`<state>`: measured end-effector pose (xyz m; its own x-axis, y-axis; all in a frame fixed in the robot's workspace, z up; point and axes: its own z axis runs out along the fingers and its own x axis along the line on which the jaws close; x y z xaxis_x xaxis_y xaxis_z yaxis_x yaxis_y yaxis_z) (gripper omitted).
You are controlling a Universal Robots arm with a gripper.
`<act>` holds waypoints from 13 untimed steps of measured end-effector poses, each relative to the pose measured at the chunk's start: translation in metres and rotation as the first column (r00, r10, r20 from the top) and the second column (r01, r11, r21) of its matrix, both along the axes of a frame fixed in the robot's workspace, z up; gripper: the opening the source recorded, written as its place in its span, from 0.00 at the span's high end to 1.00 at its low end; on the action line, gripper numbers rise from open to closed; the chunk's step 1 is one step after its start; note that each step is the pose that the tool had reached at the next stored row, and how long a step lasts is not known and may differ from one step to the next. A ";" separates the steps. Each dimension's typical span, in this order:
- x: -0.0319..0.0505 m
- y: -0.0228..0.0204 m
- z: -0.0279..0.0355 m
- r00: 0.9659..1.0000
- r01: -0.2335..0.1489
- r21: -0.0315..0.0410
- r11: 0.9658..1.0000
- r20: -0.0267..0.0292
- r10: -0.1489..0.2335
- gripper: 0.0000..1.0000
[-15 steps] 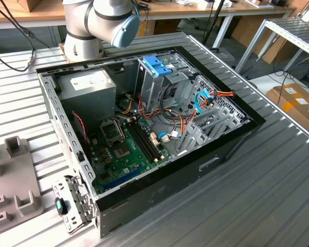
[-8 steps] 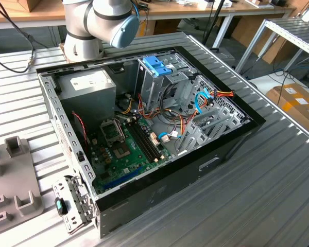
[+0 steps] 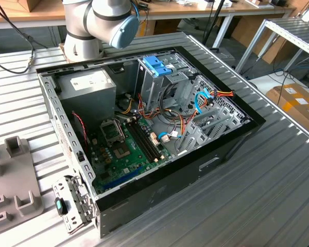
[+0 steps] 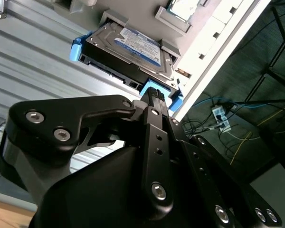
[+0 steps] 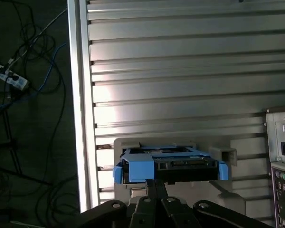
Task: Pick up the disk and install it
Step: 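Reach for the disk, then pick up the disk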
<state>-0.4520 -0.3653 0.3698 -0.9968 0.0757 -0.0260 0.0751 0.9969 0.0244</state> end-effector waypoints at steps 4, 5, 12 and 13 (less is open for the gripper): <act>-0.0008 0.0001 -0.0005 1.000 0.000 -0.002 1.000 0.000 0.000 0.89; -0.0009 0.0000 -0.0005 1.000 0.000 -0.002 1.000 0.000 0.000 0.89; -0.0099 0.0001 -0.0012 1.000 0.000 -0.002 1.000 0.000 0.000 0.89; -0.0100 0.0001 -0.0012 1.000 0.000 -0.002 1.000 0.000 0.000 0.89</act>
